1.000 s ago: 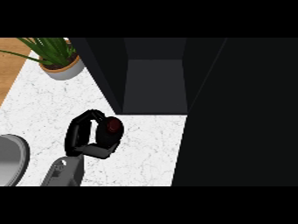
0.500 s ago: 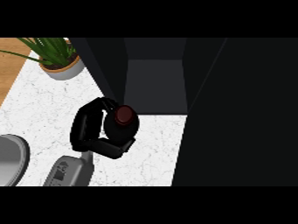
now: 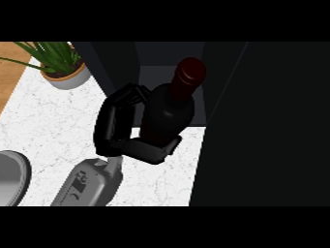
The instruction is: Pick up the wine, place it into the cabinet and close the cabinet
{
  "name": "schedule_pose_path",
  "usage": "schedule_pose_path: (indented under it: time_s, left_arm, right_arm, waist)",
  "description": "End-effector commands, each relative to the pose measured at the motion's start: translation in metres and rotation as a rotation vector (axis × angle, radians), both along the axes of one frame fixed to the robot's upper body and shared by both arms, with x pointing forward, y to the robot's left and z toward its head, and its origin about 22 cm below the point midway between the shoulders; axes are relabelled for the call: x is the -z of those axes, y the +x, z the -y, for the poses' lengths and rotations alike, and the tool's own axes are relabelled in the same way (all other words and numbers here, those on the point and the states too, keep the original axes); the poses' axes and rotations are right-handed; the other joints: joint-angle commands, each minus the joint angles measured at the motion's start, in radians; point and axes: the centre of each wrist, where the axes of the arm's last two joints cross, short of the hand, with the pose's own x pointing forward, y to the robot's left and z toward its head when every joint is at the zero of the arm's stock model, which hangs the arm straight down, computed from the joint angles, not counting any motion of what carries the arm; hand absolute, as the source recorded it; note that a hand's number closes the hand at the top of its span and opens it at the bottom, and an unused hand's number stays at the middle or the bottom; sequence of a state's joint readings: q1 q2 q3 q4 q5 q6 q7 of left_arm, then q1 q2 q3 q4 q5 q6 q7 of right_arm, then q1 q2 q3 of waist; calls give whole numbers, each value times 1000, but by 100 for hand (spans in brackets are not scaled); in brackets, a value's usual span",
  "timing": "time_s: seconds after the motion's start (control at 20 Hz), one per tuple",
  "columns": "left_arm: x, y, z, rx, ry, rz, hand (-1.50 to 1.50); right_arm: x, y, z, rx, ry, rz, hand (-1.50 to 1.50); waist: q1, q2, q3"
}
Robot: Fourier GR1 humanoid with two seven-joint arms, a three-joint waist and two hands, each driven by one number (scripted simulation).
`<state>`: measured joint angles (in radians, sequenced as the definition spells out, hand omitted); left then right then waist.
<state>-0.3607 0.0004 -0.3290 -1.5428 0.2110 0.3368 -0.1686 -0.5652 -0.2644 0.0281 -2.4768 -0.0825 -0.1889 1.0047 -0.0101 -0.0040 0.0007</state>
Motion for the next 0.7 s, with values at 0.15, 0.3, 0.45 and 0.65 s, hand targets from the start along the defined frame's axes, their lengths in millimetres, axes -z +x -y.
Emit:
schedule_pose_path:
  time_s: [0.15,0.3,0.45,0.65]
  left_arm:
    - [-38,34,39,-48,1,-67,150]
    - [-50,47,17,-69,10,-45,150]
    - [-57,56,26,-87,10,-37,150]
    - [-37,58,28,-133,109,7,150]
  right_arm:
    - [-4,-12,9,-61,17,1,-150]
    - [-4,-13,7,-67,19,7,-150]
    - [3,-17,9,-61,9,9,-150]
    - [-3,-18,17,-68,0,2,-150]
  waist:
    - [-12,4,0]
    - [2,3,-1]
    - [-1,3,0]
    - [-2,2,0]
